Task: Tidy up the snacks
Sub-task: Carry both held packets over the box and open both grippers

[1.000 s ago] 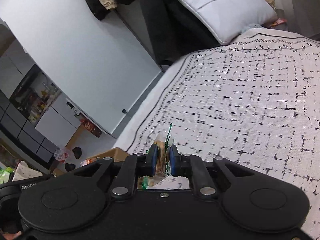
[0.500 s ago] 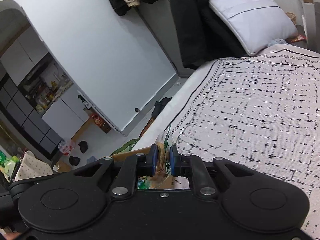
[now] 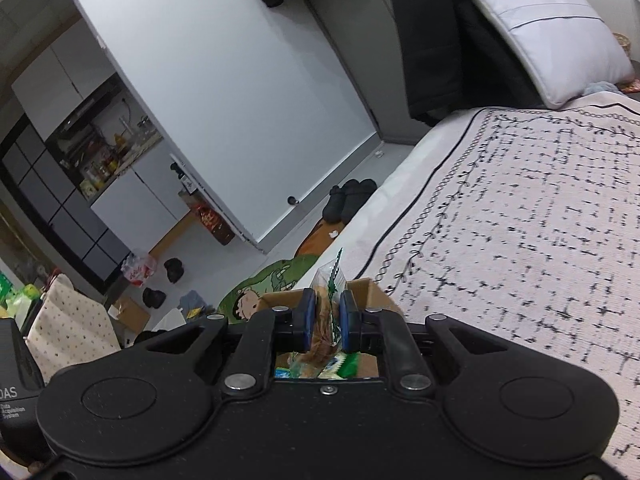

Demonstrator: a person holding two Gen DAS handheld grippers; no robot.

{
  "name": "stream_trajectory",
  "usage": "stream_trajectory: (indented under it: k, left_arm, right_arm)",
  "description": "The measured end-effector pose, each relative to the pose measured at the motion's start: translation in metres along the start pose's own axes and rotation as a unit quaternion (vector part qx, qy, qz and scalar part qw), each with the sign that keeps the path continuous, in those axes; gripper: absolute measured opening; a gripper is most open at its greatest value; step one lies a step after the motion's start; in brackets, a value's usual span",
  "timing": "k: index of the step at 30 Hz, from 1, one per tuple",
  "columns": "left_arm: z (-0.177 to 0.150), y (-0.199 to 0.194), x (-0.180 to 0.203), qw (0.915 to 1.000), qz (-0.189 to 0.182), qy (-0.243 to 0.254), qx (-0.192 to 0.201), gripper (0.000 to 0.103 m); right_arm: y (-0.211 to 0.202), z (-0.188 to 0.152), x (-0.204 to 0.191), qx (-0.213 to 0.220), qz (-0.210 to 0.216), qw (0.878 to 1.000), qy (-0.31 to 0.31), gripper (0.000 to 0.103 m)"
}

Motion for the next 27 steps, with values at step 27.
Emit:
stream_trajectory:
  k: [27]
  left_arm:
    - [0.021, 0.006, -0.035, 0.9985, 0.010, -0.053, 0.001, 0.053]
  right_arm:
    - [0.054, -0.007, -0.043, -0.041, 0.005, 0.999, -0.001, 0.026]
Point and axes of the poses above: each gripper's, at about its wrist camera, not at the fingertips, and y roughly the way its jaws point, x to its right, z to its top, the point moved 7 cm from there along y, roughly the way its jaws point, and after that the axes turned 6 degrees about z, right-handed, at the moved point
